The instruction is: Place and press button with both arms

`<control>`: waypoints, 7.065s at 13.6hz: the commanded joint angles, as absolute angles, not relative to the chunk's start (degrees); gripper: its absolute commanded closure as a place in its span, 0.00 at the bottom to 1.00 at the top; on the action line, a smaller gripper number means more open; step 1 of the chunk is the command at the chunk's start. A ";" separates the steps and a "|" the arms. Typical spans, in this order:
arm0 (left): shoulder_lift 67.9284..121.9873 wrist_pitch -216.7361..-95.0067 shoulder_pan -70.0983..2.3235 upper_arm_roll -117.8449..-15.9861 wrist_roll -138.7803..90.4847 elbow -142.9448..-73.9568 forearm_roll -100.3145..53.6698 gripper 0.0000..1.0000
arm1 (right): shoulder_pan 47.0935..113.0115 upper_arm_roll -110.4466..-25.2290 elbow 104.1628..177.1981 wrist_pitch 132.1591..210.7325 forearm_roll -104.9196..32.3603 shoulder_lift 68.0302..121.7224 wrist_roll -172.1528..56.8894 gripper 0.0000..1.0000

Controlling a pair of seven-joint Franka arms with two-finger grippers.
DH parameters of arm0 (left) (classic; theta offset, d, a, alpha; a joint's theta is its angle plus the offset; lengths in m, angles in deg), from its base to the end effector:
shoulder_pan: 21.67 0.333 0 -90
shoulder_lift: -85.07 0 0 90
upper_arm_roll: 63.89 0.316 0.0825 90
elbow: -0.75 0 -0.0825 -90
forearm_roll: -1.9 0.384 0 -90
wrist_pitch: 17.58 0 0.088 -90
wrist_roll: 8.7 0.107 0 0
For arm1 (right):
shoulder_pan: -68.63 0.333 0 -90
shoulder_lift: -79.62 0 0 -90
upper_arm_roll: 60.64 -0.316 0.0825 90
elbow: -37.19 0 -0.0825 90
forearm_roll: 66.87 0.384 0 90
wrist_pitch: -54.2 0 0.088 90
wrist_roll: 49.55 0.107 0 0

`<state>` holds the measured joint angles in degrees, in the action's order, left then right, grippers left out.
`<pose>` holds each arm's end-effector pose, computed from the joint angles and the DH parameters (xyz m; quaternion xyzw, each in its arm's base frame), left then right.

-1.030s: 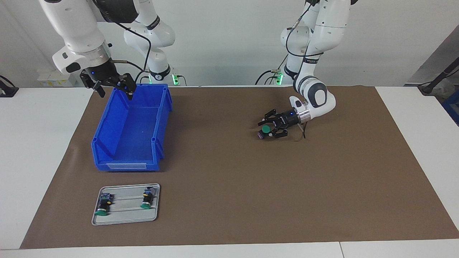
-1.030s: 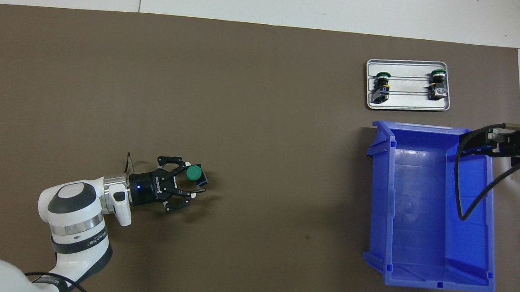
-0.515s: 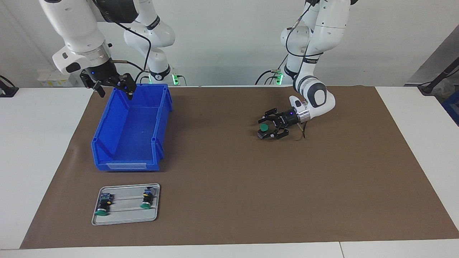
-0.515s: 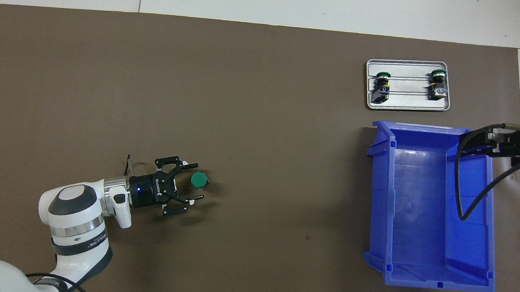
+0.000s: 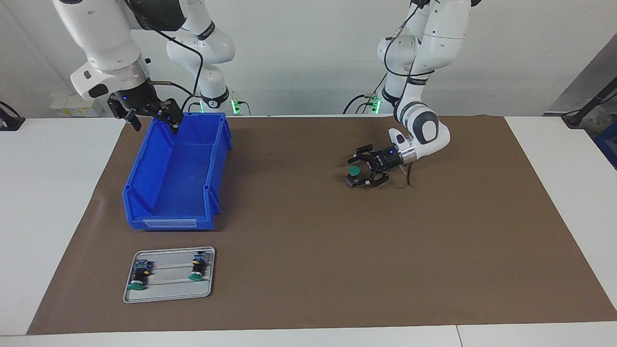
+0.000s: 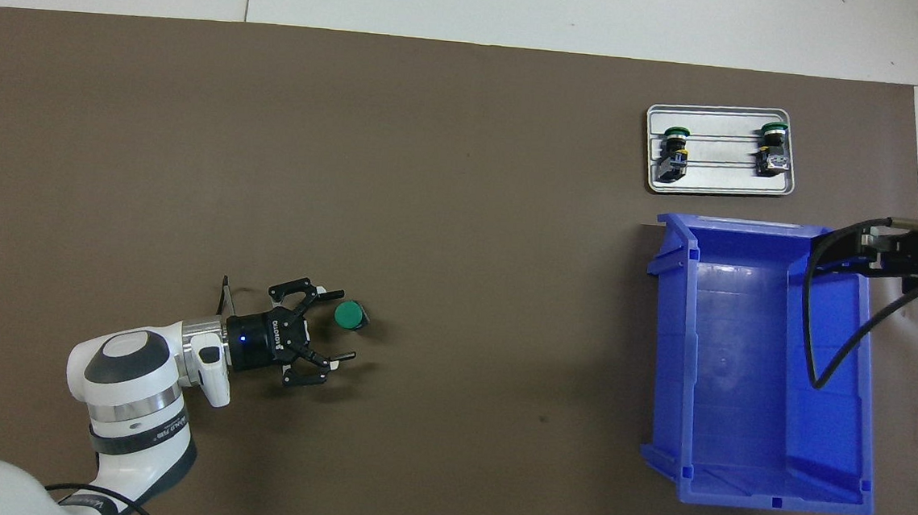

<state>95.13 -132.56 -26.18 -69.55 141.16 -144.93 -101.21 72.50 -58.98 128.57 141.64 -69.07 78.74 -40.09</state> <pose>0.4160 -0.1354 0.2066 0.6474 -0.4727 0.4457 0.3986 0.5443 0.0166 0.6179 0.9974 -0.0635 -0.0246 0.0216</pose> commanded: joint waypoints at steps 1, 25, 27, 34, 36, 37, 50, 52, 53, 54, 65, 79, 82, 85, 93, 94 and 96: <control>94.21 -131.92 -22.47 -69.60 142.47 -145.59 -99.45 0.00 | 72.14 -58.79 129.30 141.56 -67.66 78.04 -41.90 0.00; 94.39 -118.92 -17.78 -70.13 38.64 -91.11 -20.99 0.03 | 72.14 -58.79 129.30 141.56 -67.66 78.04 -41.90 0.00; 93.78 -119.35 -24.10 -70.13 22.57 -91.19 -9.42 0.03 | 72.14 -58.79 129.30 141.56 -67.66 78.04 -41.90 0.00; 86.58 -128.81 -33.70 -70.22 -13.06 -107.58 -1.96 0.62 | 72.14 -58.79 129.30 141.56 -67.66 78.04 -41.90 0.00; 84.47 -131.47 -36.16 -70.30 -20.62 -112.70 -1.96 1.00 | 72.14 -58.79 129.30 141.56 -67.66 78.04 -41.99 0.00; 84.28 -132.70 -37.65 -70.30 -23.09 -113.76 -1.96 1.00 | 72.14 -58.79 129.30 141.56 -67.66 78.04 -41.99 0.00; 83.84 -145.36 -46.19 -70.57 -28.57 -125.28 -2.05 1.00 | 72.14 -58.79 129.30 141.48 -67.66 78.04 -41.99 0.00; 83.84 -147.73 -46.28 -70.57 -28.66 -126.77 -2.05 1.00 | 72.14 -58.79 129.30 141.56 -67.66 78.04 -41.99 0.00; 84.02 -148.52 -46.37 -70.57 -28.66 -127.48 -1.97 1.00 | 72.14 -58.79 129.30 141.56 -67.66 78.04 -41.90 0.00; 84.45 -149.14 -46.80 -70.57 -28.66 -128.09 -2.05 1.00 | 72.14 -58.79 129.21 141.56 -67.66 78.04 -41.90 0.00; 87.09 -152.34 -47.08 -70.48 -28.05 -129.09 -1.97 1.00 | 72.14 -58.79 129.30 141.56 -67.66 78.04 -41.99 0.00; 86.48 -111.01 -21.95 -69.78 -4.49 -96.39 0.74 1.00 | 84.07 -59.32 133.51 149.63 -67.84 77.07 -27.43 0.01; 86.48 -109.08 -21.14 -69.69 -4.57 -95.14 4.09 1.00 | 90.93 -59.32 134.49 152.71 -67.84 78.65 -17.15 0.01; 85.87 -109.25 -19.83 -69.69 -4.57 -95.14 4.28 0.93 | 97.87 -59.32 134.05 157.37 -67.92 83.04 -5.11 0.01; 85.07 -110.75 -20.35 -66.88 -4.40 -90.77 4.54 0.10 | 110.28 -59.41 126.86 168.63 -67.75 99.46 21.79 0.03; 85.33 -110.22 -20.35 -66.79 -4.40 -89.35 4.54 0.09 | 110.46 -59.41 126.14 169.15 -67.92 100.70 23.91 0.04; 85.42 -108.12 -21.22 -66.79 -4.40 -87.59 4.36 0.08 | 113.35 -60.37 121.87 168.55 -68.45 105.78 27.95 0.04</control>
